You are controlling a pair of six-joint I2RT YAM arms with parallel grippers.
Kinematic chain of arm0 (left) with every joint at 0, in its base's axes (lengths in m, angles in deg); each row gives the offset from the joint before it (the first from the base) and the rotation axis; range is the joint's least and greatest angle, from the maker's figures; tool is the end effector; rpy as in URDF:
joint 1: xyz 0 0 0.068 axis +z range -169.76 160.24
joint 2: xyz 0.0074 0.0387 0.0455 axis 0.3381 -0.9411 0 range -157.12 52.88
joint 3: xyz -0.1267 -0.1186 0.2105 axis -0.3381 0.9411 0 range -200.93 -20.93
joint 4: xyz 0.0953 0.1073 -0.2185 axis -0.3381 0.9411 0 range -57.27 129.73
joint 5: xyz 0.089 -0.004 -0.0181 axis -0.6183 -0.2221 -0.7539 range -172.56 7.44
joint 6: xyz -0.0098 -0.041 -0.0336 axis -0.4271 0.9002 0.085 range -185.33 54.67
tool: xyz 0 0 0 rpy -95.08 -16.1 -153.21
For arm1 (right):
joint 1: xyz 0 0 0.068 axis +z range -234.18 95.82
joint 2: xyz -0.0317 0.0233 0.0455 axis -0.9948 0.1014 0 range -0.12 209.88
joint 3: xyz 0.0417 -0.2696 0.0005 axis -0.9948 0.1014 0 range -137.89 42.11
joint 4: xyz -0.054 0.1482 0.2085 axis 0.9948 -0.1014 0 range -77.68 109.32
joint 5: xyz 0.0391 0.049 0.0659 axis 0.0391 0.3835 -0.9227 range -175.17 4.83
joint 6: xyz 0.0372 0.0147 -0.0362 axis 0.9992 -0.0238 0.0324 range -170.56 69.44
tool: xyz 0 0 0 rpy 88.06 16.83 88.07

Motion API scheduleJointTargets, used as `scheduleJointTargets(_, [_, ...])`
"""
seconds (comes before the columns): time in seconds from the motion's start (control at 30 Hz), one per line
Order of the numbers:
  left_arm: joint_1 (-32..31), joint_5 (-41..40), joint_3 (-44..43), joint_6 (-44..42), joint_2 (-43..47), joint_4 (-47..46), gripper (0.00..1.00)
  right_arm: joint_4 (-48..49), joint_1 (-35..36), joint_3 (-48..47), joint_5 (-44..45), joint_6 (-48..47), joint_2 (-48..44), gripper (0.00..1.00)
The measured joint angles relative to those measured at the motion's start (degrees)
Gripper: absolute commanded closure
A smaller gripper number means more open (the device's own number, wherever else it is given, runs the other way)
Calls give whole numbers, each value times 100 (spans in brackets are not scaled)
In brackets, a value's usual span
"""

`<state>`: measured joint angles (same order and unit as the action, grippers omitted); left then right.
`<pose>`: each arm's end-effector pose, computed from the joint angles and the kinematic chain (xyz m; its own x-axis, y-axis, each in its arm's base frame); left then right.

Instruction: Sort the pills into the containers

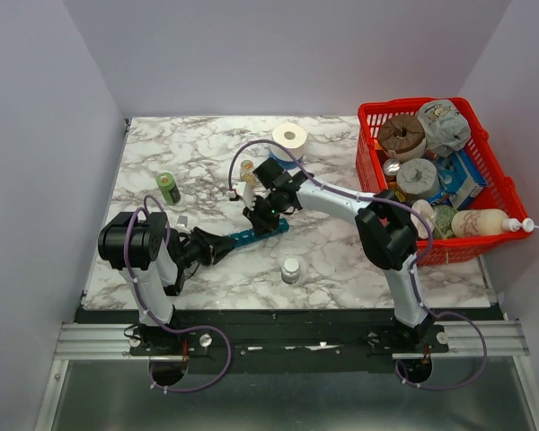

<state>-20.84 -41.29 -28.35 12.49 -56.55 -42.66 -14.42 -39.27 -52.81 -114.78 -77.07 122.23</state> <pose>0.2053 -0.0272 0.0652 -0.6848 -0.7218 0.1002 -0.3104 0.1645 -0.9363 0.3112 0.3350 0.1849 -0.2059 -0.7532 -0.6248 -0.9772 0.1244 0.1720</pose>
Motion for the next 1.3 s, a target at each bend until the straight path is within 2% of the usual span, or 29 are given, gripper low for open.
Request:
scheduleJointTargets(0.53, [-4,-76,48,-321,219,33,100,-125,153,-254,216,55,162,85])
scheduleJointTargets(1.3, [-4,-76,48,-428,238,35,100,-494,-76,-258,599,-57,118,85])
